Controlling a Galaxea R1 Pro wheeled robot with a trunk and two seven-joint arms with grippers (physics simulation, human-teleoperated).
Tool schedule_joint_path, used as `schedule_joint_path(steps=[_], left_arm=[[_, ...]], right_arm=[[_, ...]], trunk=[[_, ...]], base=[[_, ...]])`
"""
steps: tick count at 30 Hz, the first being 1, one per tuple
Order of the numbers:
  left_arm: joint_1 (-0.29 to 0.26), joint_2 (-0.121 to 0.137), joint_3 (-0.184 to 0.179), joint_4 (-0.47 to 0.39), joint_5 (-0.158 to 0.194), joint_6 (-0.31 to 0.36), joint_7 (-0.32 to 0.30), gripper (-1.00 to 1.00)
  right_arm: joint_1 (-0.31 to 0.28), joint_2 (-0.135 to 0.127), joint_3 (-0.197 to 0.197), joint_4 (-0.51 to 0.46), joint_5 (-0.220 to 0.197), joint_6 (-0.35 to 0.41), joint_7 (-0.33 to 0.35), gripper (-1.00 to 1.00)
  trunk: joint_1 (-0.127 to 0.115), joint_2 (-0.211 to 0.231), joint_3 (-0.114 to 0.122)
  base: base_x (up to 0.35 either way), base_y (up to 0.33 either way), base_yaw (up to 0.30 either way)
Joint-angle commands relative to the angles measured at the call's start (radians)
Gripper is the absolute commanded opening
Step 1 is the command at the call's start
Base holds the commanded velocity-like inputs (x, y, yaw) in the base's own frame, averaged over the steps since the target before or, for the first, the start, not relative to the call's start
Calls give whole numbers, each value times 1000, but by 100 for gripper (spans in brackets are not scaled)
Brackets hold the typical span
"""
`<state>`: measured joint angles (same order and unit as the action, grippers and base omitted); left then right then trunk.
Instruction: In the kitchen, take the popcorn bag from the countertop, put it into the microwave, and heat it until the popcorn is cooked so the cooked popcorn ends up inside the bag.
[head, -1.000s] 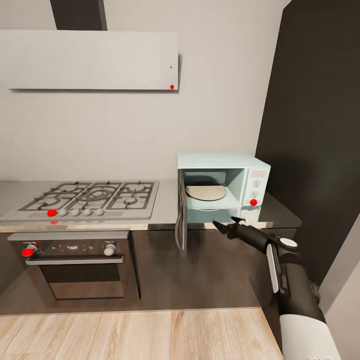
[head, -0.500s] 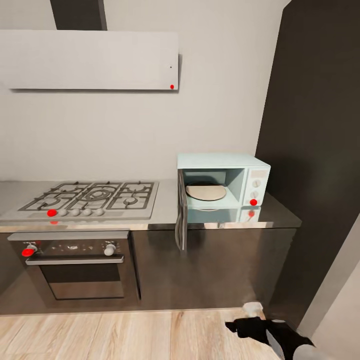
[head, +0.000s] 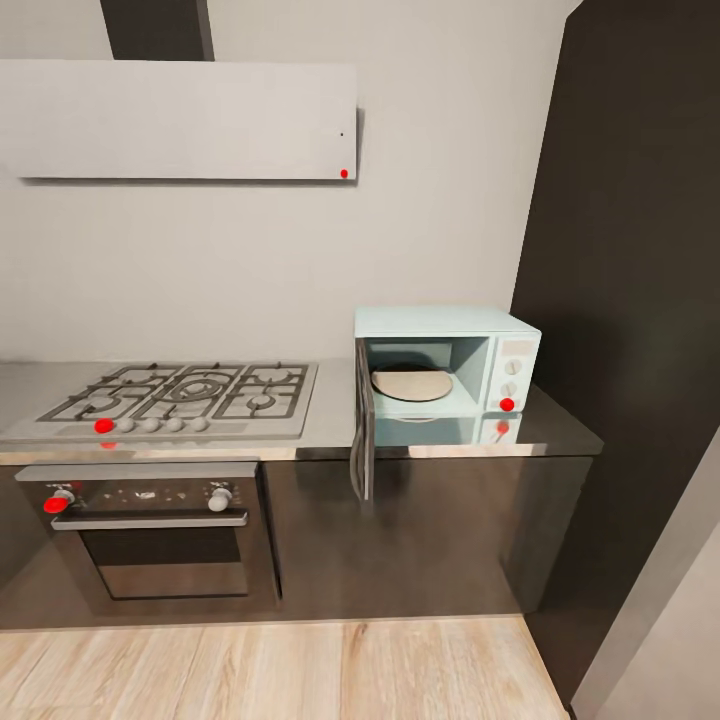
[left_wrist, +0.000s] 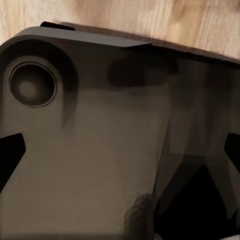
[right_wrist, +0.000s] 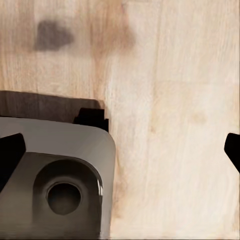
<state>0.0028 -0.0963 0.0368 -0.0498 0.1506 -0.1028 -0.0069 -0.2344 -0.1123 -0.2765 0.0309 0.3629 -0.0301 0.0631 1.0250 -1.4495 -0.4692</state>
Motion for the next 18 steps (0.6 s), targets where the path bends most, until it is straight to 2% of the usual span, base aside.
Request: schedule_joint_path(steps=[1,10,18], left_arm=[[0,0,3,-1,6,-1,-1,100],[0,0,3,-1,6,-1,-1,100],[1,0,3,-1,7,-1,5,100]], right_arm=[[3,6,-9,3,7,-4,-1,100],[7,15,-9,3,8,10,0,100],[22,17,-9,3,8,3,-1,100]], trunk=[[0,0,-1],[0,0,-1],[0,0,-1]], base=[[0,0,0],[0,0,4],[0,0,234]])
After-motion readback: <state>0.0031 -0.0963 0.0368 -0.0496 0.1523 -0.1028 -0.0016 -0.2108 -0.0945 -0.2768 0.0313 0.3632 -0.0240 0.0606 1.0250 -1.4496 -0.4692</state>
